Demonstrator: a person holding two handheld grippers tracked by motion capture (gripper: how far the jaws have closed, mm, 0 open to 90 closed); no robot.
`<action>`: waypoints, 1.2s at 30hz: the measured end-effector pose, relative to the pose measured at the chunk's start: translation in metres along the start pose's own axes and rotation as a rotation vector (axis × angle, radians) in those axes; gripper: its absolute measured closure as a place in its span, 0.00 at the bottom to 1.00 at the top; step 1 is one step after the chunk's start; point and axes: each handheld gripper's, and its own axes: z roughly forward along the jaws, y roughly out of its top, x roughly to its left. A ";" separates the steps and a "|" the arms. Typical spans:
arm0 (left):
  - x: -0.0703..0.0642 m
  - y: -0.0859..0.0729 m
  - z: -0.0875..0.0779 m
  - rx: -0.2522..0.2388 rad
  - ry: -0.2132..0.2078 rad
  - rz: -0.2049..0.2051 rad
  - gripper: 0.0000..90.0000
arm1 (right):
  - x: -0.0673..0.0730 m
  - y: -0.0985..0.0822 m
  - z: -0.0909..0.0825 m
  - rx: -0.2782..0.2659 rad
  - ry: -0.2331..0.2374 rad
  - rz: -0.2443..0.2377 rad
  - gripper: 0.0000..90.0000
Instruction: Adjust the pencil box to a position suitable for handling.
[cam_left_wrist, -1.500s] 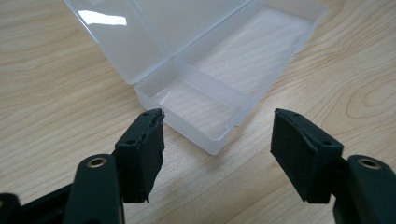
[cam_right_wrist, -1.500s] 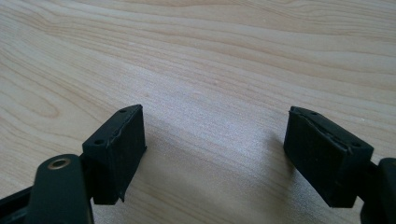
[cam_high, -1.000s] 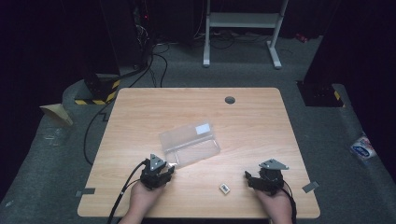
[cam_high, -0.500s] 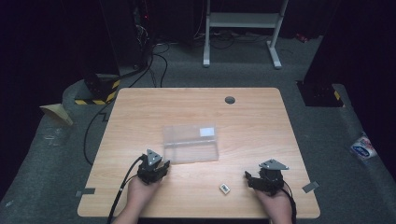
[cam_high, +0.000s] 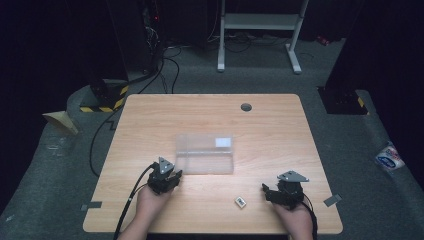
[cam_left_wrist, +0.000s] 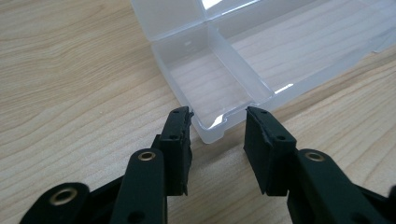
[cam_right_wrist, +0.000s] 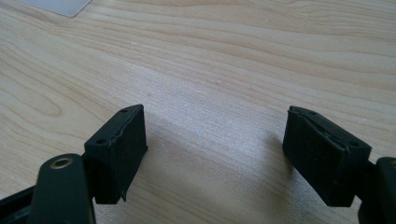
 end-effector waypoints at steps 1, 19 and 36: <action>0.000 0.000 0.000 -0.001 -0.001 -0.002 0.67 | 0.000 0.000 0.000 0.001 0.001 -0.002 0.24; -0.006 0.006 0.009 0.007 -0.010 -0.001 0.69 | 0.000 0.000 0.000 0.001 0.005 -0.005 0.24; -0.003 0.002 0.004 0.008 -0.004 0.017 0.53 | 0.000 0.000 0.000 0.001 0.004 -0.005 0.24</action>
